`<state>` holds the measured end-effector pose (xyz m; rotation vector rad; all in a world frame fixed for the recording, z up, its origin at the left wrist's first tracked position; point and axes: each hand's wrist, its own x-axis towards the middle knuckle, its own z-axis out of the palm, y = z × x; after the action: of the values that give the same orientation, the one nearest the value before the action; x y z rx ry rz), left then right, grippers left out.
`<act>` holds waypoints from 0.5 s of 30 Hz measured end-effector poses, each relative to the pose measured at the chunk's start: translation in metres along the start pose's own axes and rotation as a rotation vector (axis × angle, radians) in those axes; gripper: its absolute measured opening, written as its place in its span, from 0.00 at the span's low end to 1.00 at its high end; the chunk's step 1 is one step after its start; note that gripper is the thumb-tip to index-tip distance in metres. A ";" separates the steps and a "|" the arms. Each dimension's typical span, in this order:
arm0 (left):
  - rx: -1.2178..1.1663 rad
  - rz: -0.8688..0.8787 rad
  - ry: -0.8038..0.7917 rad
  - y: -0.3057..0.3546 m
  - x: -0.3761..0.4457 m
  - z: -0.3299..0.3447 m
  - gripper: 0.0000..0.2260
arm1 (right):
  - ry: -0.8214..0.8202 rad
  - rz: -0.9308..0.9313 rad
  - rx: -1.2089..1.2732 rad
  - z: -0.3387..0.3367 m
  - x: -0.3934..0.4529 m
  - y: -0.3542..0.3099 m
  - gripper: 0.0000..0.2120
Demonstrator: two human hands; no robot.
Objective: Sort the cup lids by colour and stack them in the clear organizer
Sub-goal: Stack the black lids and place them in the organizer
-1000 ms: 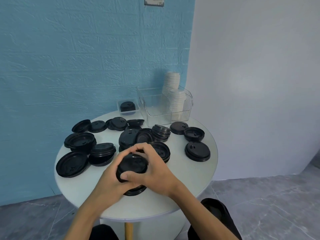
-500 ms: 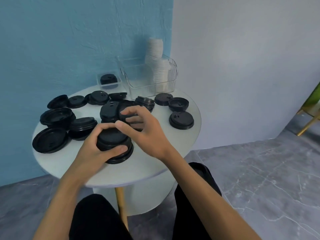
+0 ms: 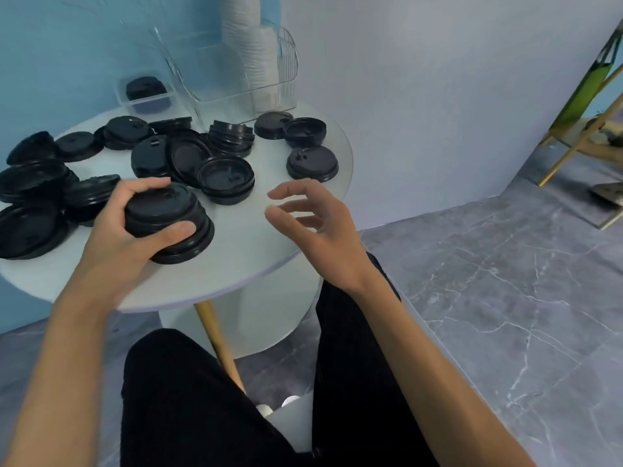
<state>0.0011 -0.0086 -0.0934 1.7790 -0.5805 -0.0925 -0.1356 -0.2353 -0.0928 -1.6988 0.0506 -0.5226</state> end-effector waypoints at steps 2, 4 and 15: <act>-0.005 0.002 0.001 -0.002 0.001 -0.001 0.31 | 0.017 -0.004 -0.009 -0.007 0.001 0.002 0.08; -0.023 0.005 0.002 -0.002 0.002 -0.001 0.32 | 0.062 -0.016 -0.030 -0.022 0.002 0.006 0.09; -0.057 -0.010 -0.009 -0.002 0.003 -0.003 0.39 | 0.200 0.194 -0.314 -0.105 -0.010 0.099 0.31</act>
<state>0.0051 -0.0072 -0.0938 1.7275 -0.5699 -0.1232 -0.1581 -0.3497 -0.1789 -1.9157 0.4582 -0.5575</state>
